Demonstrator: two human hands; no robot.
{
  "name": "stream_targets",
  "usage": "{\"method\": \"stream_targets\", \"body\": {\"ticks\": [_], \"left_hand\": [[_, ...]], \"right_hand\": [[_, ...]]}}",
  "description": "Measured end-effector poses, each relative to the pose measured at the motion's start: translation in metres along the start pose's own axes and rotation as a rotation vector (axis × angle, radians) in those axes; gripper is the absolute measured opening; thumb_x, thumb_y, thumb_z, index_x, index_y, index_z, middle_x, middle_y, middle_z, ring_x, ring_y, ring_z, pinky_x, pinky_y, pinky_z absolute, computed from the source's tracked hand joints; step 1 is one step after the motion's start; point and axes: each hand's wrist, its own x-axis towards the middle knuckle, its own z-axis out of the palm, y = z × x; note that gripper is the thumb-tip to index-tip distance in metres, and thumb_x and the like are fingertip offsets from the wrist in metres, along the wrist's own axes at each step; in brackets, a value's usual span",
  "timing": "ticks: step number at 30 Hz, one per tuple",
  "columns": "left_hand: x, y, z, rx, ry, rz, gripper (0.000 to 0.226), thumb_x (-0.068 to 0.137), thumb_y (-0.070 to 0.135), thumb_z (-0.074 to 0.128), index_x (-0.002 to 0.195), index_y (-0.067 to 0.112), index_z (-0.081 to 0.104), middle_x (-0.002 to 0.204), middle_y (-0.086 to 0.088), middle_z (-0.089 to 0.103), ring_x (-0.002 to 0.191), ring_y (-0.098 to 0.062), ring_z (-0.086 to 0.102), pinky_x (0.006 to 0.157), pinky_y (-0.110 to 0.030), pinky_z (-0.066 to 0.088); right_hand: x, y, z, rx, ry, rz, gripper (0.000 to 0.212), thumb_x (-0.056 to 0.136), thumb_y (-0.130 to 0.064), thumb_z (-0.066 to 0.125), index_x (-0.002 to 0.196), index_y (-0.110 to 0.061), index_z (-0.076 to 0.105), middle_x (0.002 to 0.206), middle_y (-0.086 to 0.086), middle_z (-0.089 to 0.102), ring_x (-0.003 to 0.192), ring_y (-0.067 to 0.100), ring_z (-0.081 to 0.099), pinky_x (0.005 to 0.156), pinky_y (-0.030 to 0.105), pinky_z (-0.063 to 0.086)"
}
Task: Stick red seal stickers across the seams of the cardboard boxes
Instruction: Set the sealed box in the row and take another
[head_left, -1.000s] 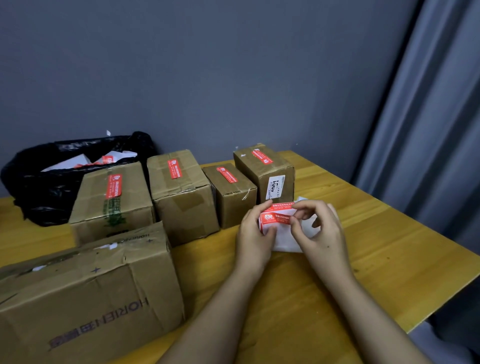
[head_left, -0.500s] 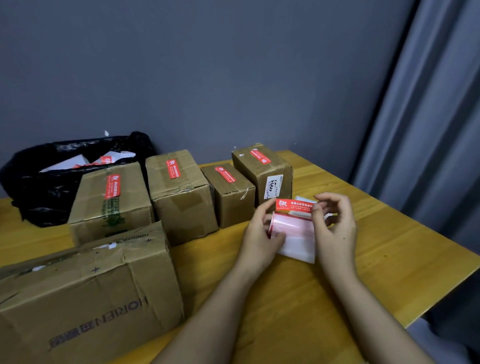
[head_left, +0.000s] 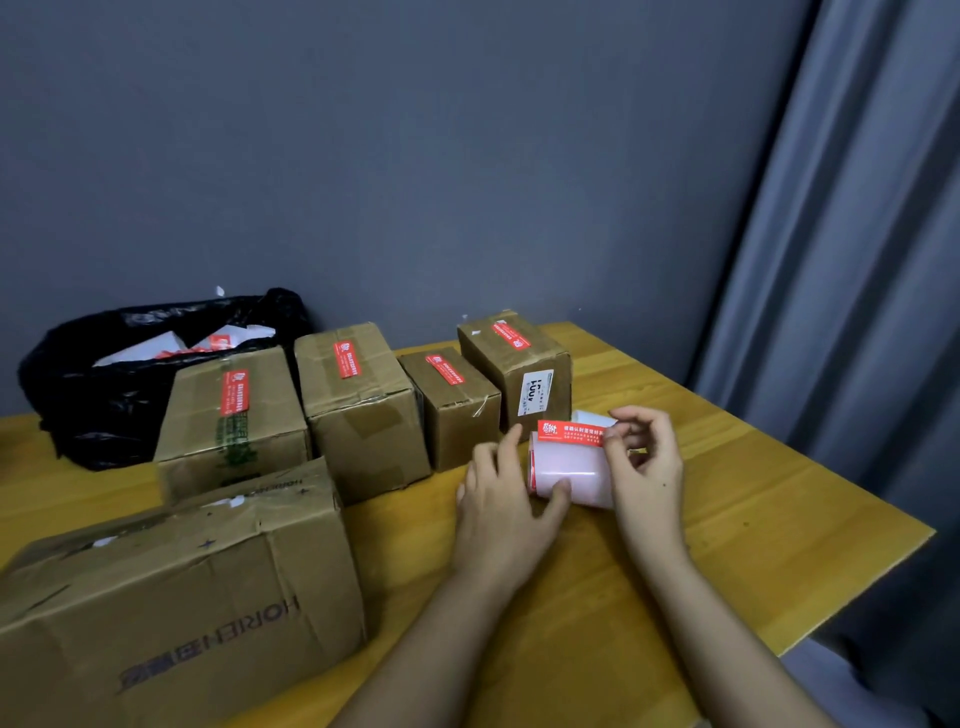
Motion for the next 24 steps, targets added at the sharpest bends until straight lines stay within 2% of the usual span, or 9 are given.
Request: {"method": "stream_targets", "body": {"ticks": [2,4,6,10,12,14,17,21,24], "left_hand": [[-0.001,0.003,-0.006,-0.013,0.113,0.053,0.078,0.075,0.063,0.025,0.141,0.025,0.037,0.119,0.004,0.041,0.115,-0.013,0.044,0.1,-0.027,0.036],[0.002,0.007,-0.013,-0.062,0.168,0.133,0.062,0.081,0.055,0.032,0.134,0.024,0.046,0.116,0.004,0.044,0.111,-0.012,0.048,0.097,-0.028,0.042],[0.005,0.013,-0.021,-0.075,0.174,0.209,0.048,0.088,0.042,0.046,0.131,0.022,0.049,0.118,0.004,0.047,0.112,-0.011,0.051,0.097,-0.029,0.044],[0.014,0.031,-0.048,-0.076,0.126,0.181,0.048,0.09,0.034,0.06,0.134,0.025,0.043,0.127,0.007,0.045,0.112,-0.007,0.051,0.09,-0.019,0.042],[0.017,0.038,-0.068,-0.127,0.128,0.145,0.039,0.09,0.032,0.061,0.126,0.028,0.048,0.116,0.011,0.056,0.103,-0.005,0.057,0.089,-0.024,0.048],[0.018,0.04,-0.09,-0.177,0.148,0.14,0.024,0.088,0.027,0.062,0.112,0.028,0.057,0.094,0.014,0.064,0.088,-0.006,0.061,0.084,-0.034,0.052],[0.018,0.04,-0.12,-0.197,0.205,0.149,0.006,0.087,0.021,0.064,0.092,0.024,0.066,0.081,0.011,0.068,0.076,-0.007,0.064,0.076,-0.035,0.054],[0.014,0.034,-0.166,-0.23,0.275,0.124,0.009,0.086,0.016,0.066,0.081,0.023,0.066,0.075,0.008,0.067,0.07,-0.008,0.063,0.071,-0.028,0.053],[0.003,0.024,-0.199,-0.243,0.313,0.093,0.014,0.085,0.013,0.066,0.078,0.025,0.064,0.074,0.004,0.066,0.07,-0.014,0.063,0.071,-0.031,0.052]], "right_hand": [[-0.001,-0.002,-0.002,0.006,-0.012,0.002,0.023,0.089,0.005,0.057,0.095,-0.017,0.06,0.087,-0.003,0.06,0.073,0.006,0.051,0.069,0.014,0.042],[-0.001,-0.006,-0.004,0.002,-0.03,-0.005,0.024,0.09,0.004,0.055,0.095,-0.018,0.06,0.09,-0.005,0.061,0.076,0.006,0.053,0.071,0.015,0.043],[-0.002,-0.012,-0.005,0.0,-0.038,-0.025,0.025,0.091,0.004,0.054,0.094,-0.02,0.059,0.092,-0.007,0.062,0.08,0.002,0.055,0.073,0.015,0.043],[-0.005,-0.029,0.0,0.047,-0.046,-0.075,0.016,0.092,-0.002,0.053,0.096,-0.016,0.06,0.093,-0.008,0.062,0.085,0.002,0.057,0.075,0.017,0.046],[-0.005,-0.044,0.005,0.078,-0.058,-0.106,0.016,0.092,0.0,0.052,0.096,-0.014,0.06,0.092,-0.008,0.063,0.084,0.001,0.058,0.074,0.015,0.045],[-0.003,-0.062,0.014,0.147,-0.073,-0.102,0.019,0.093,0.004,0.051,0.095,-0.013,0.06,0.091,-0.006,0.062,0.083,-0.001,0.057,0.073,0.012,0.044],[0.001,-0.087,0.027,0.244,-0.106,-0.088,0.02,0.093,-0.002,0.053,0.092,-0.02,0.06,0.089,-0.004,0.061,0.081,0.003,0.055,0.072,0.016,0.044],[0.0,-0.115,0.05,0.308,-0.215,-0.051,0.019,0.093,-0.004,0.056,0.09,-0.022,0.061,0.087,-0.007,0.062,0.082,0.008,0.057,0.074,0.025,0.047],[-0.007,-0.139,0.071,0.342,-0.338,-0.028,0.016,0.091,-0.006,0.061,0.09,-0.022,0.063,0.085,-0.005,0.064,0.081,0.009,0.059,0.073,0.024,0.049]]}}
